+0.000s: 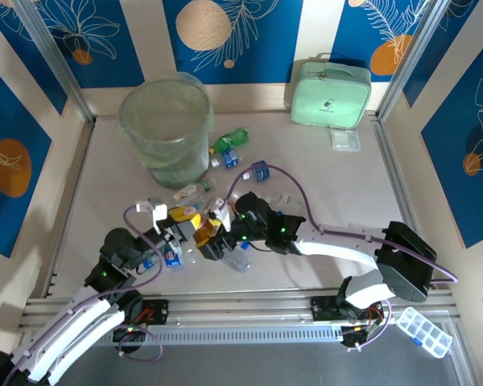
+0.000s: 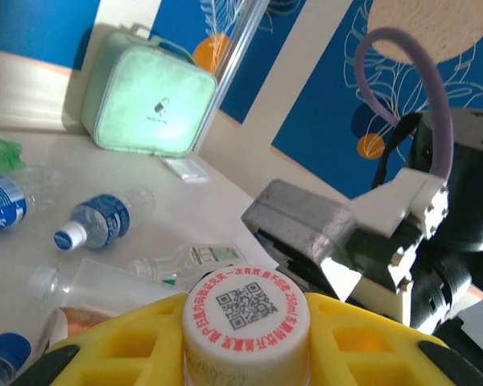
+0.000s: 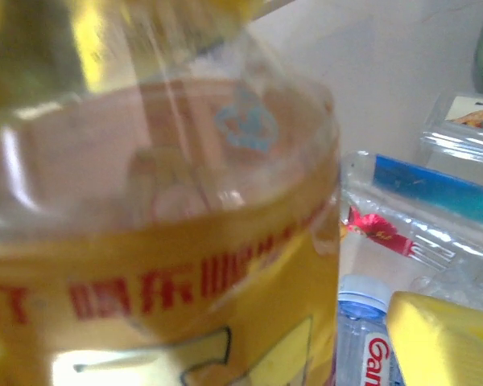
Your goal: Put the plastic bottles in the bin
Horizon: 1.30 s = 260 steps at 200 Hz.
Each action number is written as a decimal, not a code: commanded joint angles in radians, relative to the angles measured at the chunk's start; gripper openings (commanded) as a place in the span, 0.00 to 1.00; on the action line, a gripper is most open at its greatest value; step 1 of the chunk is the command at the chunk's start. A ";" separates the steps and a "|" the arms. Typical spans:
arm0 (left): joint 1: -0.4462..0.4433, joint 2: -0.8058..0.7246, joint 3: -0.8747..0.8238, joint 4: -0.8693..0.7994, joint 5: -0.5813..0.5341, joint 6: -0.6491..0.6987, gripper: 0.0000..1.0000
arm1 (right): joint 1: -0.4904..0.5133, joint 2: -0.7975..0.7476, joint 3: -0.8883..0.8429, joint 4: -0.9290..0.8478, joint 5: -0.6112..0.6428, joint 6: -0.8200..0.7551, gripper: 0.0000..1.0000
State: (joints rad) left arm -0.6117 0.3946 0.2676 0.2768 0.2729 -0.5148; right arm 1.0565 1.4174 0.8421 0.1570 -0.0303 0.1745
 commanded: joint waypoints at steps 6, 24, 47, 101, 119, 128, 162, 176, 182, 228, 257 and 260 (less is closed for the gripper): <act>-0.002 -0.073 -0.004 -0.043 -0.078 0.015 0.08 | 0.016 -0.025 0.058 -0.102 0.143 -0.007 0.98; -0.002 -0.115 -0.007 -0.071 -0.111 0.019 0.06 | -0.024 -0.049 0.062 -0.129 0.141 0.043 0.99; -0.001 -0.150 -0.014 -0.088 -0.147 0.022 0.06 | -0.080 -0.064 0.051 -0.142 0.133 0.094 0.99; -0.002 -0.123 -0.014 -0.083 -0.175 0.041 0.08 | -0.176 -0.205 -0.130 0.078 0.086 0.202 1.00; -0.002 -0.120 -0.011 -0.082 -0.185 0.039 0.10 | -0.169 -0.243 -0.161 0.108 0.124 0.196 0.97; -0.002 -0.117 -0.006 -0.086 -0.195 0.033 0.08 | -0.159 -0.268 -0.171 0.101 0.199 0.208 0.96; -0.002 -0.097 0.051 -0.158 -0.278 0.011 0.00 | -0.181 -0.362 -0.221 0.085 0.284 0.249 0.96; -0.002 -0.066 0.086 -0.168 -0.313 0.004 0.00 | -0.183 -0.393 -0.233 0.078 0.317 0.249 0.96; -0.002 -0.042 0.116 -0.185 -0.335 0.004 0.00 | -0.184 -0.402 -0.238 0.076 0.331 0.248 0.96; 0.027 0.318 0.487 -0.345 -0.427 -0.024 0.00 | -0.192 -0.414 -0.243 0.064 0.332 0.257 0.96; 0.082 0.519 0.729 -0.387 -0.436 -0.050 0.00 | -0.188 -0.400 -0.247 0.057 0.341 0.269 0.96; 0.092 0.539 0.758 -0.393 -0.432 -0.051 0.00 | -0.189 -0.397 -0.245 0.055 0.340 0.268 0.96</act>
State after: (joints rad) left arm -0.5713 0.8242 0.8658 -0.0498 -0.1303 -0.5365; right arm 0.8673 1.0176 0.6071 0.2161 0.2821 0.4244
